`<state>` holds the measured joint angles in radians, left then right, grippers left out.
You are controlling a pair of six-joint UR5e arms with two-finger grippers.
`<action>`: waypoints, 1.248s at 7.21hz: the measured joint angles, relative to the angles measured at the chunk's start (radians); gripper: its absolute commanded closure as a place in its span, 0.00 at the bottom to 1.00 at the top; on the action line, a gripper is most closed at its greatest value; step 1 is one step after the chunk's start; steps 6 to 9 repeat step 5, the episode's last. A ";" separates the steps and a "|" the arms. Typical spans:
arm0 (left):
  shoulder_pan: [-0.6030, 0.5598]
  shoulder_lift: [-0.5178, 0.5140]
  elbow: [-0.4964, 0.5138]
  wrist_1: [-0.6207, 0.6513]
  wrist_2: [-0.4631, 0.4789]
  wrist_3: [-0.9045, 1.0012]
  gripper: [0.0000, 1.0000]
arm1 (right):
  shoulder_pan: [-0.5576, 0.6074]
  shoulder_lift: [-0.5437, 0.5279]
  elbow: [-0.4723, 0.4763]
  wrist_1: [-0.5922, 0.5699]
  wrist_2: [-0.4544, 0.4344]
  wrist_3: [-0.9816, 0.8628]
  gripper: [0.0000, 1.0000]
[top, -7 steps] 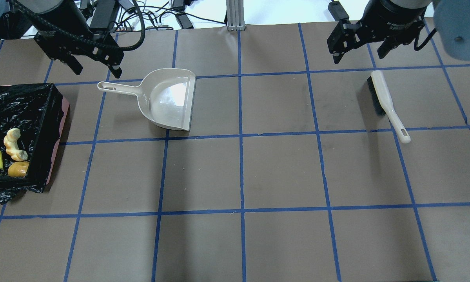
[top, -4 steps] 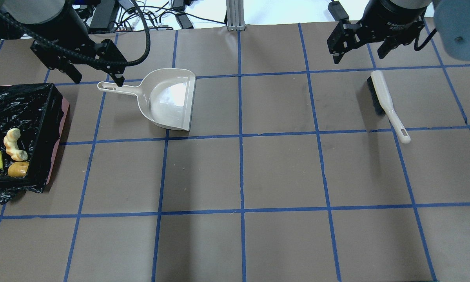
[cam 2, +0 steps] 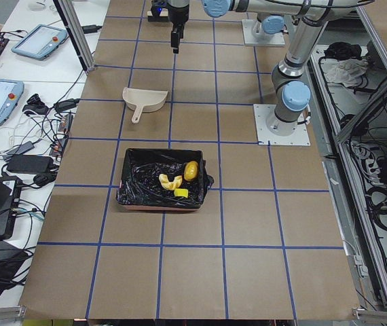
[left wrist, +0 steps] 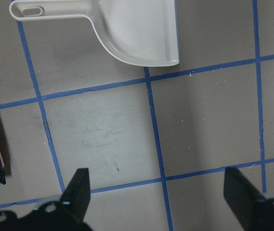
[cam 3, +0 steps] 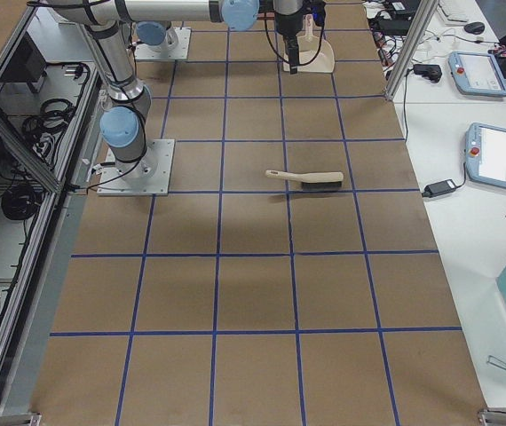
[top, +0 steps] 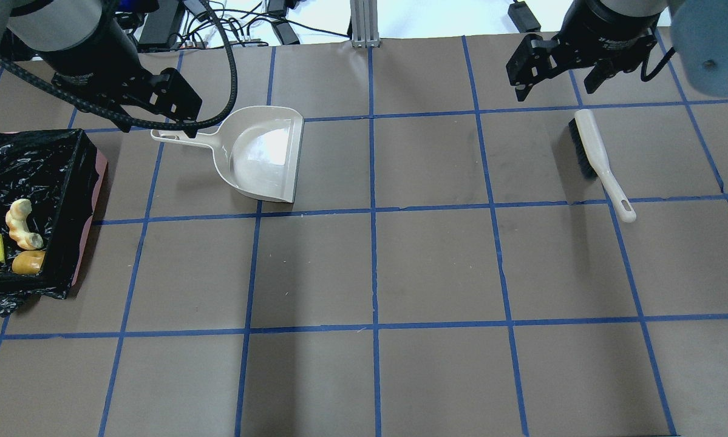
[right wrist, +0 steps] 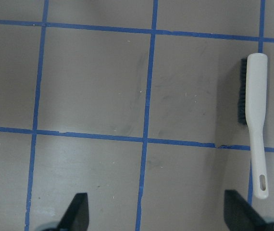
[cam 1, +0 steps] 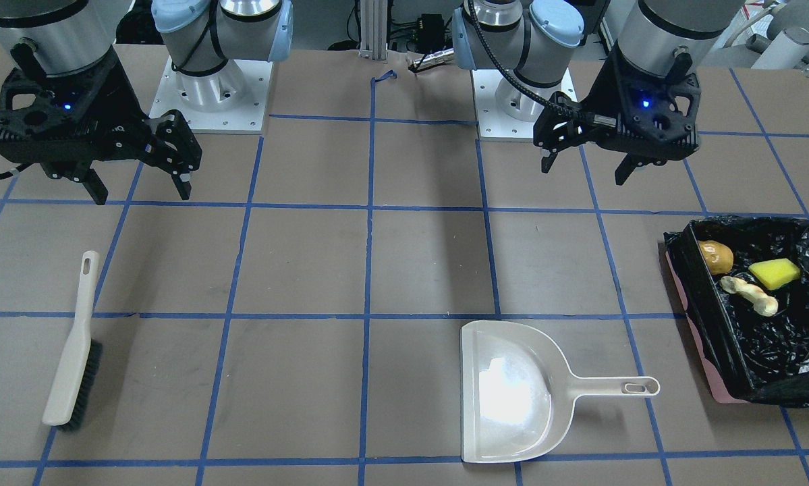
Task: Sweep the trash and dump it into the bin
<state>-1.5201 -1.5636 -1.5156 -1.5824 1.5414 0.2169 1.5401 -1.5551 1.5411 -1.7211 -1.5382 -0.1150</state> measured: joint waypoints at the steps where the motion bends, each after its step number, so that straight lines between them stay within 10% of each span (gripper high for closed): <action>1: 0.000 0.000 -0.001 0.013 0.000 0.003 0.00 | 0.000 0.000 0.000 0.000 0.000 0.000 0.00; 9: 0.003 -0.008 -0.001 0.052 0.001 0.005 0.00 | 0.000 0.001 0.001 -0.001 0.000 0.000 0.00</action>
